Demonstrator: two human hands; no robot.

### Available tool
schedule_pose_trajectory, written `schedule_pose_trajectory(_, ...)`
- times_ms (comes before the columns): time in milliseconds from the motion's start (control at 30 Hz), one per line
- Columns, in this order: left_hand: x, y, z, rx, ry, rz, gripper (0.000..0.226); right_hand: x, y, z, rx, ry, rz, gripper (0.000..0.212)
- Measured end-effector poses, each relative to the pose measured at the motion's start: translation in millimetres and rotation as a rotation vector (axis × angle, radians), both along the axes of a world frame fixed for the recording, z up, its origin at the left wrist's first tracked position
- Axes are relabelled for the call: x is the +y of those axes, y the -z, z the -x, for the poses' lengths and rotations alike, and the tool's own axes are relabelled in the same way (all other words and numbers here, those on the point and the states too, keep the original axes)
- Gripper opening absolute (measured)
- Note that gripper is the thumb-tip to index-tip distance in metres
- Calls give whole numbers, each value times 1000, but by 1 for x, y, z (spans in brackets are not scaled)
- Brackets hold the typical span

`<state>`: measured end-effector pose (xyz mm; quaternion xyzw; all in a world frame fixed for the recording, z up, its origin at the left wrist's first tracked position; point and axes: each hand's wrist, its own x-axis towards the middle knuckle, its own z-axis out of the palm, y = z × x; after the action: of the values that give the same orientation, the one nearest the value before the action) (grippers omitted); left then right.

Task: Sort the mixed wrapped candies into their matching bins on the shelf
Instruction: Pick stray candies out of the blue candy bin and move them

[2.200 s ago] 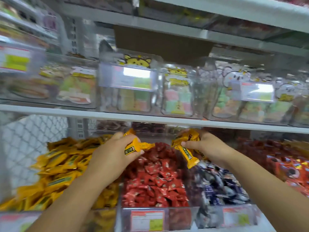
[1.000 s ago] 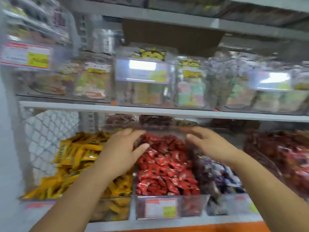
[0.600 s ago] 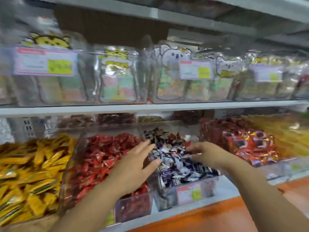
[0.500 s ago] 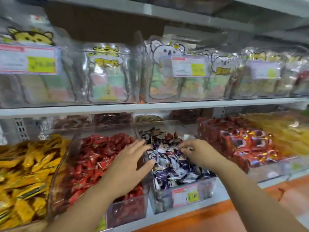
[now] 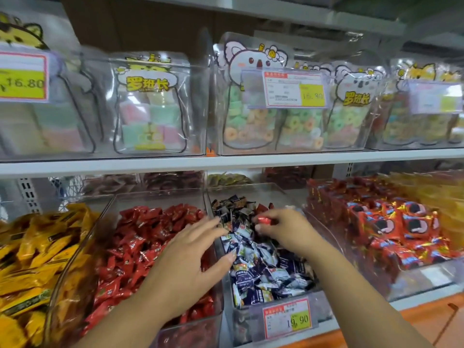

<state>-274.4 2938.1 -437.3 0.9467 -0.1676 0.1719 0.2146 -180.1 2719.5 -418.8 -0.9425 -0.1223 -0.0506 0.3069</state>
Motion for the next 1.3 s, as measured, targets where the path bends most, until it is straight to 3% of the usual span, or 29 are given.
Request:
schedule_pose_trajectory(133,-1,-2,4,-74,14,9,64,21,-18,2,-189,66,-213,19)
schedule_pose_trajectory(267,3,-1,6,-75,35,73,60,65,-31,15,117,-212,-677,22)
schedule_pose_trajectory(367,4,-2,6,-75,45,60,63,60,-32,12,67,-210,-468,31)
schedule_pose_trajectory(433,4,-2,6,-80,56,61,67,34,-33,7,0,-44,-105,32)
schedule_pose_trajectory(533,5,1,4,-90,63,77,72,-7,-25,5,106,27,355,39)
schedule_pose_trajectory(633,5,4,1,-105,73,115,73,-8,-5,-3,239,32,400,56)
schedule_pose_trajectory(800,4,5,2,-90,77,142,64,4,18,-25,287,95,157,85)
schedule_pose_trajectory(1033,5,6,0,-62,84,193,58,1,20,-17,91,8,-38,41)
schedule_pose_trajectory(1167,4,5,0,0,61,195,52,10,14,-3,21,-84,-188,34)
schedule_pose_trajectory(1300,4,1,3,77,31,200,53,17,-7,16,100,-187,-316,15)
